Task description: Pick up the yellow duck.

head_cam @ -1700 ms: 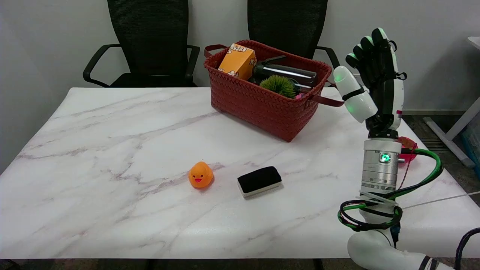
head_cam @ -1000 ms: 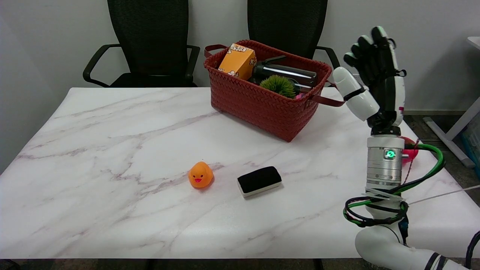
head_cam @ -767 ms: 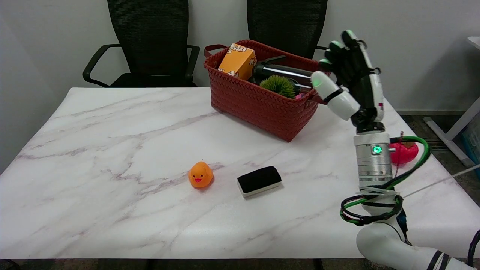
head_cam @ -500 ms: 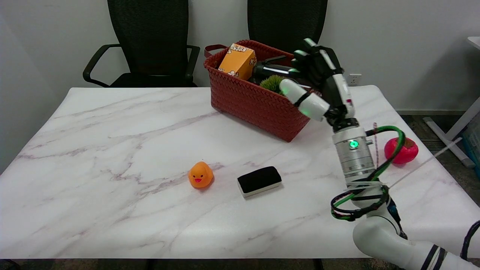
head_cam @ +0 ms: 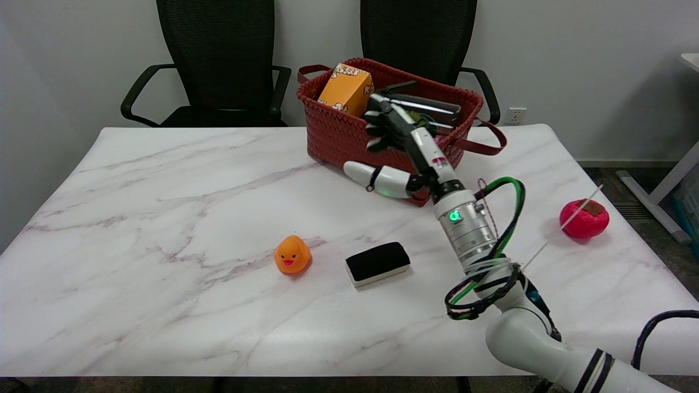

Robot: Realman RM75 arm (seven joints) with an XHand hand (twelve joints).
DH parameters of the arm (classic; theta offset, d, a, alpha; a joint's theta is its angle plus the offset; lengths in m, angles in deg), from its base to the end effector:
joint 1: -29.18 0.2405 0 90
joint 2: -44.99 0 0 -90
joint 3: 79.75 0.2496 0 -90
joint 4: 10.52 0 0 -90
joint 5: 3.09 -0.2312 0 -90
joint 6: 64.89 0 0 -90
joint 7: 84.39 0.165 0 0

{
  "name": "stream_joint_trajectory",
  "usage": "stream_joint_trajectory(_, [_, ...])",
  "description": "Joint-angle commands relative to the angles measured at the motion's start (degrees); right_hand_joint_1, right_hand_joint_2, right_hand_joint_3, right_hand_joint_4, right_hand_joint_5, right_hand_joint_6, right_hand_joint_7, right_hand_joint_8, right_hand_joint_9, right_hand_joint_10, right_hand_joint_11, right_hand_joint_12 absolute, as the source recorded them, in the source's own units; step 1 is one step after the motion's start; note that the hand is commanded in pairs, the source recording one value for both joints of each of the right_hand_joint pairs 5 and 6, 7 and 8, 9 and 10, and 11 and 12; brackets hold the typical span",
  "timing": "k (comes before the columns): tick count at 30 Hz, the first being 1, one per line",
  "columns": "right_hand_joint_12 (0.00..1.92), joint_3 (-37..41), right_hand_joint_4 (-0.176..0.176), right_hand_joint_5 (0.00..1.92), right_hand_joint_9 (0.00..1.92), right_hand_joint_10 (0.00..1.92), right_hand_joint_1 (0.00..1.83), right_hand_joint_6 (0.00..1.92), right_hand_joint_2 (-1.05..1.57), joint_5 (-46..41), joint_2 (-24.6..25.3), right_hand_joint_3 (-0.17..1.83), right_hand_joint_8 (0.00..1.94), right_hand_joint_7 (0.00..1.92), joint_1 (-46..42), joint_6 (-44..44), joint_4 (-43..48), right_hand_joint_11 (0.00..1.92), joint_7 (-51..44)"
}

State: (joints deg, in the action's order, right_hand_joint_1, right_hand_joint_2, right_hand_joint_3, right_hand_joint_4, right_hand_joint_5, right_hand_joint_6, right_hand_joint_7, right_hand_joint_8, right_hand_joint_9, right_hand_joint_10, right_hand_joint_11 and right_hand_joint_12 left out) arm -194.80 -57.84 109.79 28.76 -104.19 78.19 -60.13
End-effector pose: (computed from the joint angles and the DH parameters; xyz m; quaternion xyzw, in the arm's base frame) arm -0.2133 -0.3609 0.2565 0.6788 -0.2261 0.4485 0.5357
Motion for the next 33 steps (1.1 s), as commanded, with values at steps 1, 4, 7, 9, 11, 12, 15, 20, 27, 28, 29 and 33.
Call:
stream_joint_trajectory(1, [0.86, -5.70, 0.000, 0.26, 0.54, 0.54, 1.06, 0.26, 0.83, 1.59, 4.43, 0.10, 0.45, 0.45, 4.76, 8.65, -3.83, 0.86, -27.89])
stream_joint_trajectory(4, [0.87, -6.07, 0.000, 0.30, 0.54, 0.54, 1.06, 0.30, 0.81, 2.59, 4.35, 0.14, 0.46, 0.46, 4.79, 9.13, -4.45, 0.87, -29.36])
stream_joint_trajectory(7, [0.87, -6.50, 0.000, 0.32, 0.55, 0.55, 1.06, 0.32, 0.79, 2.61, 4.45, 0.18, 0.46, 0.46, 5.09, 10.96, -4.62, 0.87, -29.47])
stream_joint_trajectory(9, [0.88, -7.81, 0.000, 0.34, 0.56, 0.56, 1.06, 0.34, 0.79, 2.75, 4.72, 0.19, 0.47, 0.47, 5.58, 11.76, -4.97, 0.88, -29.82])
stream_joint_trajectory(11, [0.85, -8.63, 0.000, 0.34, 0.57, 0.57, 1.06, 0.34, 0.78, 2.75, 4.93, 0.20, 0.48, 0.48, 6.00, 13.06, -5.18, 0.85, -30.59])
stream_joint_trajectory(12, [0.82, -8.79, 0.000, 0.34, 0.57, 0.57, 1.06, 0.34, 0.78, 2.75, 5.01, 0.20, 0.48, 0.48, 6.06, 13.65, -5.23, 0.82, -30.91])
stream_joint_trajectory(15, [0.74, -8.87, 0.000, 0.34, 0.59, 0.59, 1.06, 0.34, 0.78, 2.75, 5.14, 0.20, 0.48, 0.48, 6.35, 15.16, -5.22, 0.74, -31.10])
stream_joint_trajectory(20, [0.71, -8.98, 0.000, 0.31, 0.56, 0.56, 1.06, 0.31, 0.77, 2.75, 5.04, 0.21, 0.45, 0.45, 7.65, 20.54, -4.38, 0.71, -31.10])
stream_joint_trajectory(27, [0.57, -9.59, 0.000, 0.31, 0.47, 0.47, 1.05, 0.31, 0.77, 2.64, 4.90, 0.22, 0.40, 0.40, 8.09, 26.00, -3.56, 0.57, -31.10])
stream_joint_trajectory(28, [0.57, -9.59, 0.000, 0.33, 0.46, 0.46, 1.05, 0.33, 0.76, 2.51, 4.90, 0.22, 0.40, 0.40, 8.01, 26.81, -3.04, 0.57, -31.10])
stream_joint_trajectory(29, [0.57, -9.59, 0.000, 0.36, 0.46, 0.46, 1.05, 0.36, 0.76, 2.35, 4.90, 0.23, 0.41, 0.41, 7.93, 27.49, -2.59, 0.57, -31.10])
stream_joint_trajectory(33, [0.52, -9.33, 0.000, 0.31, 0.41, 0.41, 1.04, 0.31, 0.67, 2.27, 4.54, 0.28, 0.37, 0.37, 7.53, 31.10, -0.76, 0.52, -31.10])
